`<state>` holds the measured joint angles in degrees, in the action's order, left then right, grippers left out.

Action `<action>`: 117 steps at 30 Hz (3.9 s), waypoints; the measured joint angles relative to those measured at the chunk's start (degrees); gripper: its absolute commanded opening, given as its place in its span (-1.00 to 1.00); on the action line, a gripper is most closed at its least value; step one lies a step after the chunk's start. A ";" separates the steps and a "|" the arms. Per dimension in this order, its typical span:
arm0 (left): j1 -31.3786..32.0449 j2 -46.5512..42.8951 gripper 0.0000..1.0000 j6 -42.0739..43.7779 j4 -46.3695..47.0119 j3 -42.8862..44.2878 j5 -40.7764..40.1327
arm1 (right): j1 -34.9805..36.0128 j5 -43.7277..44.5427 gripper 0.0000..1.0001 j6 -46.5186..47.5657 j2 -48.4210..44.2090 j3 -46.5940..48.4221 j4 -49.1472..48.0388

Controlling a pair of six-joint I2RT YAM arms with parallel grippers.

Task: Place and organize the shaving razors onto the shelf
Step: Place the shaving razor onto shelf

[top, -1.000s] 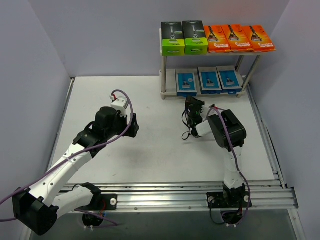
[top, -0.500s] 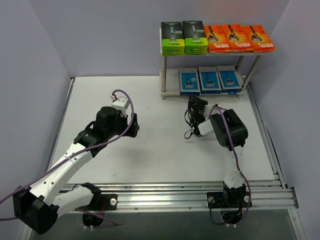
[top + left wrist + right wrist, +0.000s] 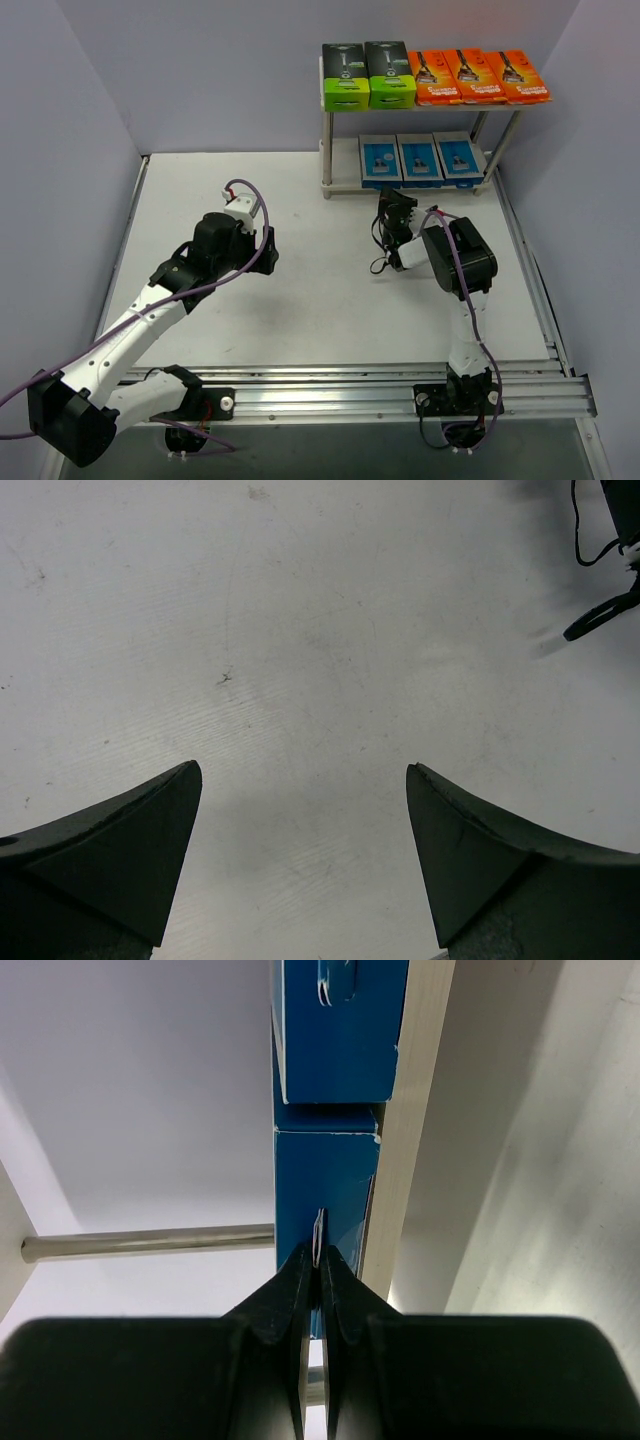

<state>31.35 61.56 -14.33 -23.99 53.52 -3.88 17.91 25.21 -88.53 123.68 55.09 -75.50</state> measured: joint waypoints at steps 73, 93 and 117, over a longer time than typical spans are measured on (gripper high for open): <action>-1.86 -13.81 0.86 3.02 2.12 -2.21 -10.99 | -4.17 -23.41 0.66 55.34 -46.14 8.28 58.42; 6.27 -16.79 0.86 5.73 5.14 -5.29 -21.66 | -0.66 -9.16 1.00 77.13 -81.83 -6.82 79.67; -7.17 -15.04 0.93 2.62 -1.25 -3.91 -20.24 | 2.86 -8.15 1.00 73.40 -76.30 -11.47 81.94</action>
<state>24.18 46.52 -11.70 -25.23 49.60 -24.12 20.78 17.06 -15.14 47.37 43.62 6.44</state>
